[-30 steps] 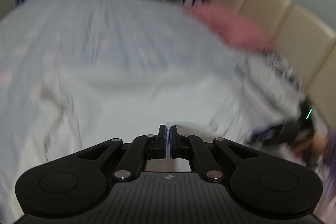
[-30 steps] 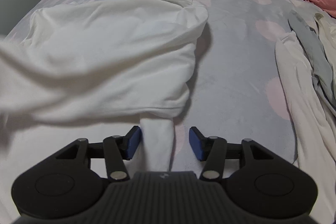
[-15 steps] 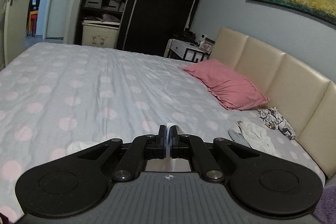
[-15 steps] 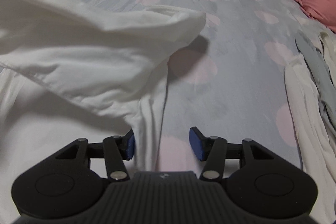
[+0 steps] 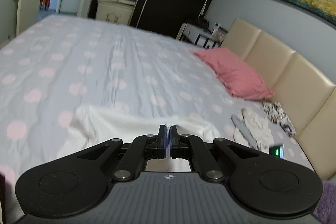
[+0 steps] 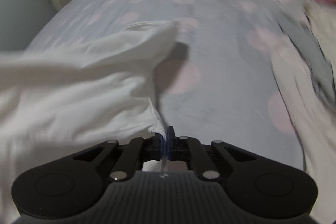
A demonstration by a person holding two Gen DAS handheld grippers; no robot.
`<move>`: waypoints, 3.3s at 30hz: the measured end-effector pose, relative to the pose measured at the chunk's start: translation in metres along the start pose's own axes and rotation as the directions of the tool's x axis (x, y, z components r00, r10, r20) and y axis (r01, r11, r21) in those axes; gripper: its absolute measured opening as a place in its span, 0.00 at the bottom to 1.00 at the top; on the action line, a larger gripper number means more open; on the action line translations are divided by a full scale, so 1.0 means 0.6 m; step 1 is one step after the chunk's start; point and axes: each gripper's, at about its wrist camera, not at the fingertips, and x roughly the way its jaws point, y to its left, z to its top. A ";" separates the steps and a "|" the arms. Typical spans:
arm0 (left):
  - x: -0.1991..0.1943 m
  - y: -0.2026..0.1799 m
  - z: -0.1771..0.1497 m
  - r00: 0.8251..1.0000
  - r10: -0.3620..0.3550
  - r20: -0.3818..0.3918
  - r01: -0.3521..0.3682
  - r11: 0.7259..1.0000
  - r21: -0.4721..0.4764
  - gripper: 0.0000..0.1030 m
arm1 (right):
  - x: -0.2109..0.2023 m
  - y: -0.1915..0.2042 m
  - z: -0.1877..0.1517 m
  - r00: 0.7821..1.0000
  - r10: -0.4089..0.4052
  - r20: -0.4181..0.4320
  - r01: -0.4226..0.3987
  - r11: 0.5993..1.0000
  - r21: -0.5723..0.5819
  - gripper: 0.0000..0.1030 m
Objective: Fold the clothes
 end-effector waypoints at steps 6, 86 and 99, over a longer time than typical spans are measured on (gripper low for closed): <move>-0.026 -0.006 -0.116 0.985 -0.029 -0.172 0.011 0.995 -0.103 0.00 | -0.003 -0.058 -0.002 0.996 0.087 -0.023 -0.078 0.959 0.271 0.05; 0.785 -0.071 0.030 0.896 -0.044 -0.442 0.003 0.996 -0.093 0.18 | -0.022 -0.086 -0.014 0.992 -0.120 -0.042 0.117 0.991 -0.068 0.00; 0.557 -0.114 0.010 0.924 0.018 -0.382 0.040 0.989 0.145 0.46 | -0.086 -0.019 -0.021 0.999 -0.043 -0.005 0.041 0.985 -0.168 0.05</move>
